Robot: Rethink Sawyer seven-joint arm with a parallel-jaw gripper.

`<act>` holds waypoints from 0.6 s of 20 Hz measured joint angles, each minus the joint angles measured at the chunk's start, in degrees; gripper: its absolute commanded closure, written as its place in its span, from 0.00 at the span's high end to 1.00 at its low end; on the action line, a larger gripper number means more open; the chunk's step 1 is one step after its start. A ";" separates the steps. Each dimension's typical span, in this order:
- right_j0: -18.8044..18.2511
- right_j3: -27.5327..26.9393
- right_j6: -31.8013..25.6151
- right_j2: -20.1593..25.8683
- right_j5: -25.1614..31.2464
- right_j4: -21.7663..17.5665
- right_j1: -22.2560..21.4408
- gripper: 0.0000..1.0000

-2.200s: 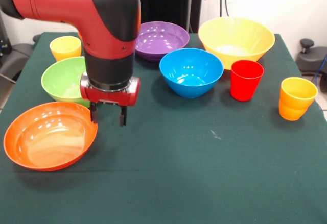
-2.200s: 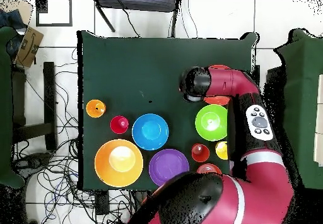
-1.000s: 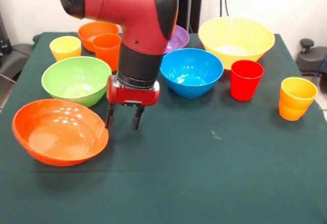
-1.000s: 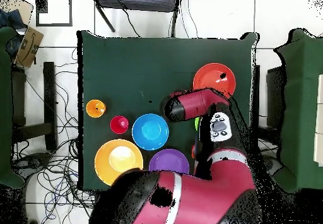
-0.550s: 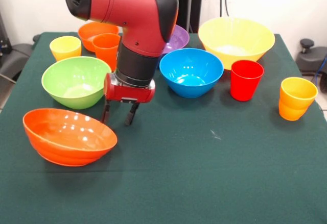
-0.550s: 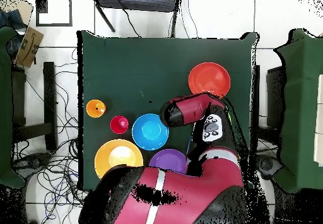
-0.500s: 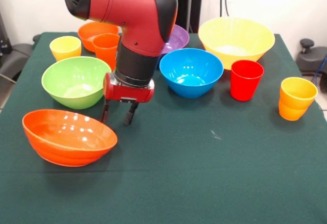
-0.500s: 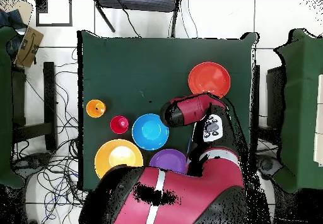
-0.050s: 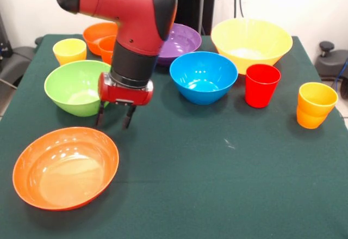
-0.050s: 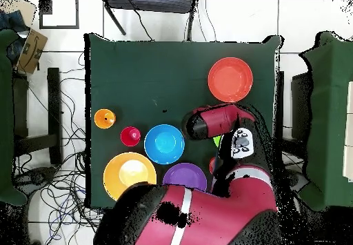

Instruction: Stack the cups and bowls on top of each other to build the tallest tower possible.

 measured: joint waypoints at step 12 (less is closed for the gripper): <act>-1.04 0.59 0.00 0.64 0.00 0.33 -3.48 1.00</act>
